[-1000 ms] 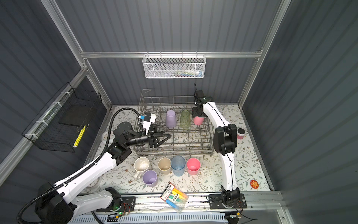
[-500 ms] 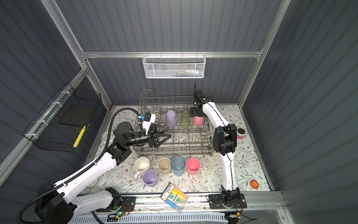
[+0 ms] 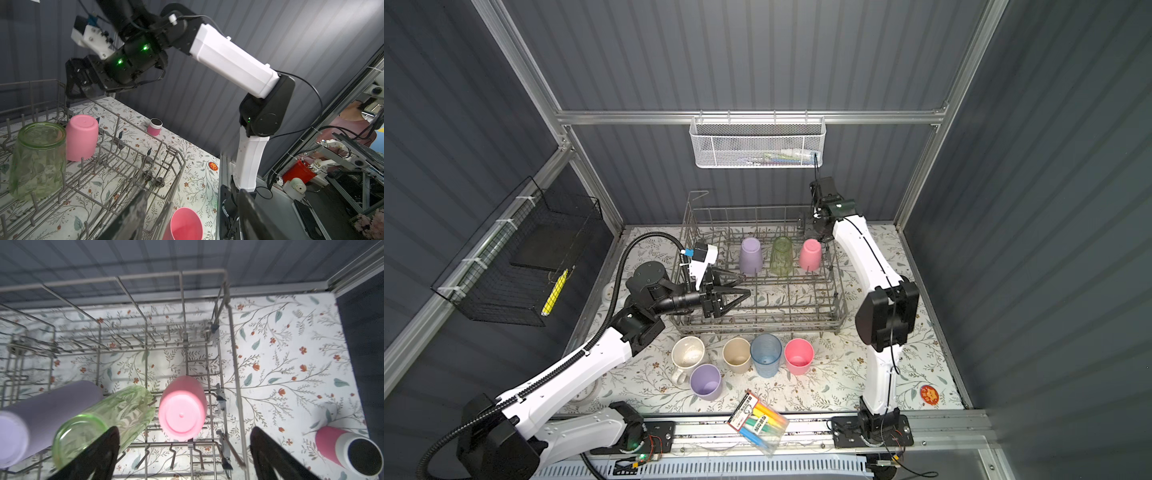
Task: Load the cups into the dish rack
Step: 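Open and raise the right gripper while the left arm reaches the other pink cup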
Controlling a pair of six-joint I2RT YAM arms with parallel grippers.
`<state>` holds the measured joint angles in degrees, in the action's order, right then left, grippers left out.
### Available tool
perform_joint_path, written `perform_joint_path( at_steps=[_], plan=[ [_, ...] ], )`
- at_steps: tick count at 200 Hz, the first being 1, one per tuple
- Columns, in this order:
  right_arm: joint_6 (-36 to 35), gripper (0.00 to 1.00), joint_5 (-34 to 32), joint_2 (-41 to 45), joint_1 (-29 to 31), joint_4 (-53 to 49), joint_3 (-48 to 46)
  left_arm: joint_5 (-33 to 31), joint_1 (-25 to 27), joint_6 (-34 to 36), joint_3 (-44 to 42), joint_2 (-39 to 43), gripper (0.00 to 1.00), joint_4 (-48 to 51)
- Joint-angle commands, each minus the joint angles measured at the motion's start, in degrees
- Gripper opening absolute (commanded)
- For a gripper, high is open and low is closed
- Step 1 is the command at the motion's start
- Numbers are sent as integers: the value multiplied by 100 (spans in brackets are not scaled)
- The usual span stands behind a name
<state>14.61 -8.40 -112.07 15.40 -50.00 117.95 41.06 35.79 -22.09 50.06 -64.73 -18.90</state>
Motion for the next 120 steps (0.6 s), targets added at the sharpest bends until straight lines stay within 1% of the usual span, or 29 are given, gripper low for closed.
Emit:
perform_joint_path(
  at_steps=[1,20,41,70,108,120],
  plan=[
    [112,98,-79,505,-48,159,-361,-63,-37,225,115,192,69,291],
    [112,98,-20,1021,-46,285,-743,-137,-37,335,181,265,69,510],
    [178,98,172,1723,-41,562,-1348,-267,-37,584,321,320,69,980],
    [279,97,693,2864,19,1094,-2478,-474,-38,963,600,367,69,1775],
    [307,97,931,4185,292,1438,-3839,-796,-12,1315,1017,177,69,2730],
    [364,97,1054,4588,310,1455,-4267,-1046,115,1498,1172,103,69,3039]
  ],
)
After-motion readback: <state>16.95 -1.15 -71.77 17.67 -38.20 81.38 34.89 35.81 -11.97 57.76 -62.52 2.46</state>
